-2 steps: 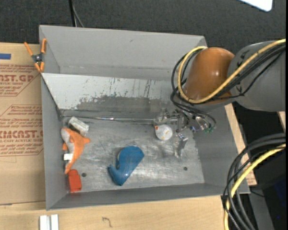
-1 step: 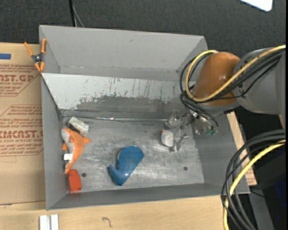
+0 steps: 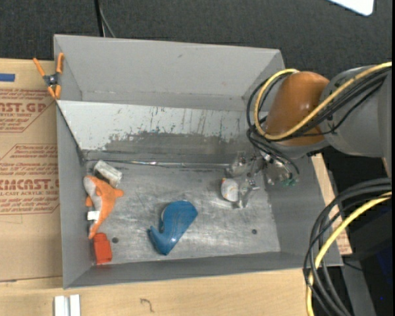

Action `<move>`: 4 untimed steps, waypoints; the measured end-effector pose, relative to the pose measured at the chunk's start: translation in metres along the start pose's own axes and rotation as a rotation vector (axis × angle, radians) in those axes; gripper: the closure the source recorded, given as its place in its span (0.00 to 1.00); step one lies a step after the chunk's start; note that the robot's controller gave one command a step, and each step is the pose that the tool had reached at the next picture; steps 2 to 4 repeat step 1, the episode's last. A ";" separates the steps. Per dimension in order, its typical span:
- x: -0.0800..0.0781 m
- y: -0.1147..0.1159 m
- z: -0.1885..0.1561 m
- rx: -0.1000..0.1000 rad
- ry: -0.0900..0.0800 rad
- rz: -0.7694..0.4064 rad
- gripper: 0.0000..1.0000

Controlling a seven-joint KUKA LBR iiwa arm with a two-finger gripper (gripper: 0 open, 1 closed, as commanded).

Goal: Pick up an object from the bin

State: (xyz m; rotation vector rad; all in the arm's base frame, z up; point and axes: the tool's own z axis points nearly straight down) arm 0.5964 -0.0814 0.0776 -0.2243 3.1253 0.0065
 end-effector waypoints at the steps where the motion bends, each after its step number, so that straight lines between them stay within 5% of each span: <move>1: 0.011 0.015 -0.184 0.006 -0.002 -0.077 1.00; 4: 0.011 0.015 -0.184 0.006 -0.002 -0.077 1.00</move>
Offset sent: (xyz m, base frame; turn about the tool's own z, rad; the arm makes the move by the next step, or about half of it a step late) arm 0.0000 0.0000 0.0000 0.0000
